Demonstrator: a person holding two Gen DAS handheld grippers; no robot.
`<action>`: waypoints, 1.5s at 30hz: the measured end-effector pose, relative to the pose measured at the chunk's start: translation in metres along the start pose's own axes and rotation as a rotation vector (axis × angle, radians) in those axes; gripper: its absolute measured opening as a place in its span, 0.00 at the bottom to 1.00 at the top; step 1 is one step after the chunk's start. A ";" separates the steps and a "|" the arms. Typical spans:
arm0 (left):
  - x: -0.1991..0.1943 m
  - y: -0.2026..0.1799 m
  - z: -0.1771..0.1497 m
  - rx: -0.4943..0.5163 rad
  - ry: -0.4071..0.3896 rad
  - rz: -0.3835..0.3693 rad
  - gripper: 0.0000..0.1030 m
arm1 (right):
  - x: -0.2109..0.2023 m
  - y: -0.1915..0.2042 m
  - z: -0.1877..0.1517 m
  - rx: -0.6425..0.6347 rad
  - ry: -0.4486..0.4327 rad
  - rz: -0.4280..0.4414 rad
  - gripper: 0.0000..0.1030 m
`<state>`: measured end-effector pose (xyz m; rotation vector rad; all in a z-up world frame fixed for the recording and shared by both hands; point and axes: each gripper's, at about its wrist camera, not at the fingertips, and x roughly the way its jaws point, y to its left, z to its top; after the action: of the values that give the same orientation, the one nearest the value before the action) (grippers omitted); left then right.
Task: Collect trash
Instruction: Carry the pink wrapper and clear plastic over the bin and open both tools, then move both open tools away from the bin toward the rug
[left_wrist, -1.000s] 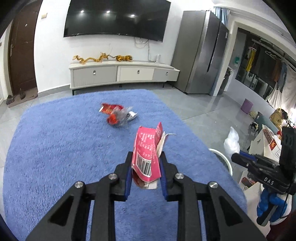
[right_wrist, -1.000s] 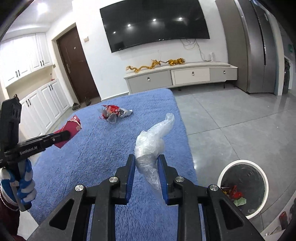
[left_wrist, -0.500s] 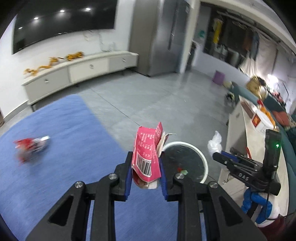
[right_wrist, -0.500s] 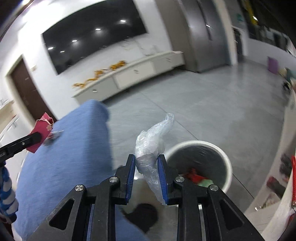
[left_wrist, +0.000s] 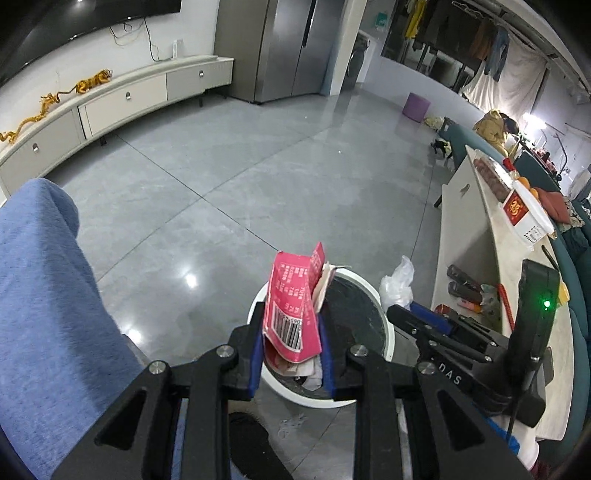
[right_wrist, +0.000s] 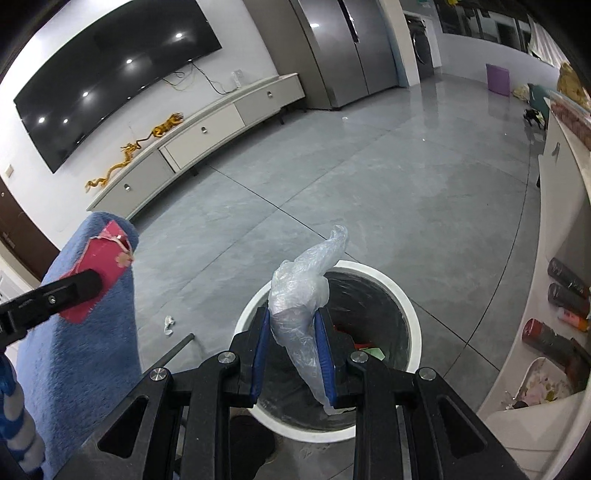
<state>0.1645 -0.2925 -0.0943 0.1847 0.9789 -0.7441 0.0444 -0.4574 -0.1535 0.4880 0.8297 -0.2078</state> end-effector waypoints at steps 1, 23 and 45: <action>0.006 -0.001 0.000 -0.003 0.006 0.000 0.23 | 0.003 0.000 0.001 0.003 0.003 0.000 0.23; 0.031 -0.019 0.007 -0.043 0.017 -0.063 0.54 | 0.004 -0.013 -0.003 0.034 -0.007 -0.135 0.46; -0.144 -0.019 -0.045 -0.023 -0.397 0.271 0.65 | -0.114 0.055 -0.016 -0.038 -0.222 -0.132 0.51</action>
<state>0.0727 -0.2158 -0.0003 0.1384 0.5693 -0.4946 -0.0213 -0.4027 -0.0592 0.3669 0.6473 -0.3607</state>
